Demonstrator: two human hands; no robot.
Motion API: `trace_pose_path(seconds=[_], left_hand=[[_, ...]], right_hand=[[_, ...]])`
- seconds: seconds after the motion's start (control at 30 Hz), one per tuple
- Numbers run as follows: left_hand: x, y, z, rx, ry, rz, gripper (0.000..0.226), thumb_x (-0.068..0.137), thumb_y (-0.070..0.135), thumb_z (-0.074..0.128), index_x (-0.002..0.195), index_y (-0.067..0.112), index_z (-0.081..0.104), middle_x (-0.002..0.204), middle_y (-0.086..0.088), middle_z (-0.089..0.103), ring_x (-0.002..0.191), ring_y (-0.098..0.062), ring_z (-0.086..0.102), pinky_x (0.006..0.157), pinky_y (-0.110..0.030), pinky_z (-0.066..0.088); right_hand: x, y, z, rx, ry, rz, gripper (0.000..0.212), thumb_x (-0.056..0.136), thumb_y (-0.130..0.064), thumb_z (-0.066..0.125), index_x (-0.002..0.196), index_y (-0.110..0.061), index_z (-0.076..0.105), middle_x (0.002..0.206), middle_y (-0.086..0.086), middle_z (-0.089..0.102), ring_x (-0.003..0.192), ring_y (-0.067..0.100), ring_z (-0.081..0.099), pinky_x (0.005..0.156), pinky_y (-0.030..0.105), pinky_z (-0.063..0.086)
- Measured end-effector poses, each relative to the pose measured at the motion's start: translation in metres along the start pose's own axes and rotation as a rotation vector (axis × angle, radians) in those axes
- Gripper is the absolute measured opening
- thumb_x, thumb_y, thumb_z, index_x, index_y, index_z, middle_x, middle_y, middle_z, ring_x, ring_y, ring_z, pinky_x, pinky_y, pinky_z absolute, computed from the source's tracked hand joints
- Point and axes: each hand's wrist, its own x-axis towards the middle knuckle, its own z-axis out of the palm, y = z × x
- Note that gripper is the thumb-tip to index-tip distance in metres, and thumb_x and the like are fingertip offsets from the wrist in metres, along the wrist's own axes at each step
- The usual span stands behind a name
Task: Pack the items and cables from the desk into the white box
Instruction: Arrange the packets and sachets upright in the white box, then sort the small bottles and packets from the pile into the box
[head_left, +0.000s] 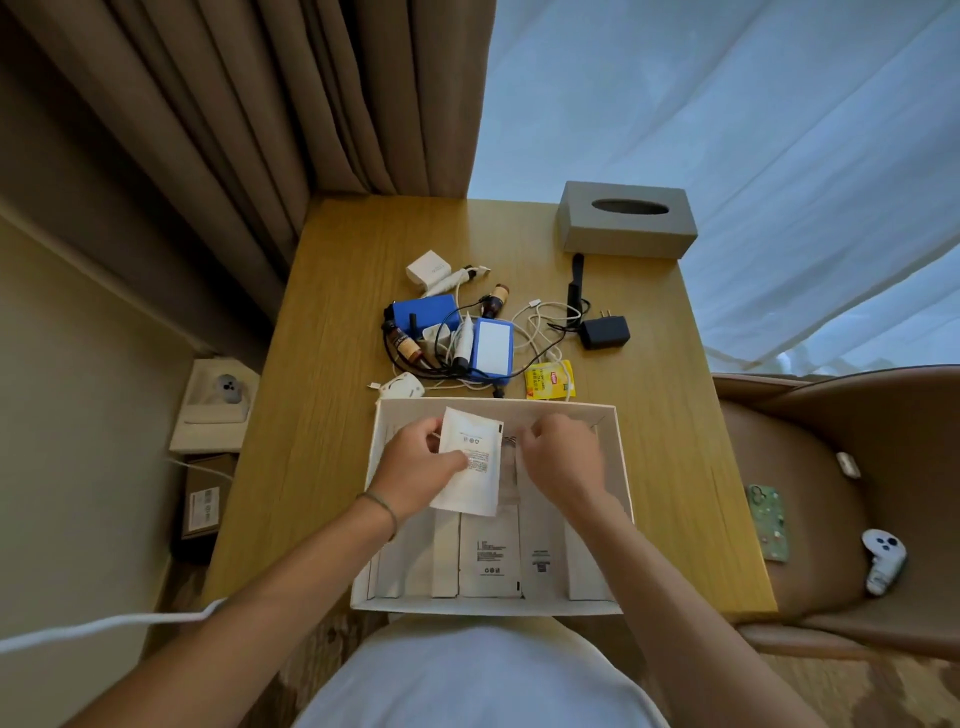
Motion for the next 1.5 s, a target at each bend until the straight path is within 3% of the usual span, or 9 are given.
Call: trace_pose_path(seconds=[0.13,0.23,0.33,0.47,0.7,0.97,1.07,1.3,1.5], left_hand=[[0.009,-0.010,0.029,0.131,-0.038,-0.016,0.033,0.084,0.017,0.072,0.114,0.026,0.061,0.105,0.004,0.067,0.093,-0.016,0.065,0.069,-0.024,0.054],[0.016,-0.012,0.053,0.225,0.021,-0.027,0.030,0.082,0.022,0.074,0.111,0.025,0.067,0.108,0.002,0.072,0.090,-0.015,0.065,0.063,-0.020,0.048],[0.022,-0.010,0.075,0.301,0.059,-0.056,0.027,0.080,0.026,0.074,0.107,0.027,0.072,0.107,0.001,0.075,0.093,-0.019,0.069,0.064,-0.024,0.047],[0.029,-0.007,0.097,0.340,0.033,-0.054,0.010,0.082,0.026,0.073,0.091,0.028,0.076,0.104,-0.001,0.077,0.095,-0.020,0.070,0.065,-0.024,0.046],[0.041,-0.002,0.118,0.484,0.035,-0.013,0.008,0.078,0.024,0.079,0.077,0.020,0.071,0.078,0.003,0.071,0.077,-0.017,0.067,0.073,-0.034,0.059],[0.041,-0.004,0.116,0.751,0.026,0.131,0.026,0.083,0.044,0.073,0.098,0.023,0.070,0.095,0.002,0.073,0.092,-0.019,0.069,0.079,-0.035,0.058],[0.033,0.004,0.104,0.790,0.066,0.160,0.026,0.091,0.047,0.060,0.086,0.023,0.069,0.080,0.003,0.070,0.078,-0.018,0.067,0.072,-0.035,0.058],[0.011,0.032,0.054,0.631,0.121,0.308,0.013,0.094,0.035,0.059,0.093,0.031,0.071,0.077,0.013,0.068,0.071,-0.004,0.062,0.065,-0.028,0.057],[0.010,0.051,0.017,0.557,0.138,0.449,0.011,0.096,0.025,0.059,0.097,0.027,0.070,0.077,0.014,0.066,0.070,-0.001,0.061,0.059,-0.020,0.053]], right_hand=[[-0.013,0.017,-0.030,0.139,0.079,-0.063,0.022,0.094,-0.020,0.057,0.084,-0.017,0.076,0.076,-0.007,0.070,0.062,0.001,0.058,0.053,0.018,0.040],[-0.019,0.022,-0.038,0.188,0.077,-0.061,0.021,0.094,-0.019,0.058,0.096,-0.015,0.079,0.087,-0.004,0.076,0.069,0.004,0.061,0.062,0.023,0.047],[-0.023,0.026,-0.041,0.209,0.072,-0.041,0.021,0.092,-0.018,0.059,0.098,-0.017,0.079,0.086,-0.006,0.075,0.067,0.002,0.059,0.058,0.020,0.046],[-0.026,0.033,-0.043,0.250,0.045,-0.025,0.023,0.092,-0.017,0.058,0.105,-0.016,0.077,0.096,-0.001,0.076,0.079,0.011,0.068,0.069,0.033,0.061],[-0.024,0.045,-0.052,0.282,0.075,-0.063,0.021,0.093,-0.015,0.059,0.108,-0.016,0.075,0.085,-0.006,0.067,0.061,-0.001,0.055,0.045,0.010,0.038],[0.000,0.046,-0.069,0.279,0.078,-0.123,0.022,0.094,-0.016,0.057,0.107,-0.018,0.075,0.070,-0.009,0.063,0.057,0.002,0.054,0.044,0.012,0.037],[0.020,0.038,-0.076,0.253,0.080,-0.166,0.023,0.094,-0.017,0.057,0.106,-0.018,0.076,0.079,-0.005,0.070,0.061,0.004,0.058,0.050,0.018,0.041],[0.089,0.018,-0.070,0.095,-0.060,-0.254,0.021,0.095,-0.016,0.058,0.105,-0.017,0.077,0.096,-0.001,0.074,0.079,0.010,0.067,0.072,0.031,0.061],[0.140,0.012,-0.040,-0.310,-0.259,-0.356,0.014,0.094,-0.012,0.061,0.102,-0.014,0.072,0.091,0.004,0.069,0.077,0.018,0.065,0.059,0.025,0.052]])
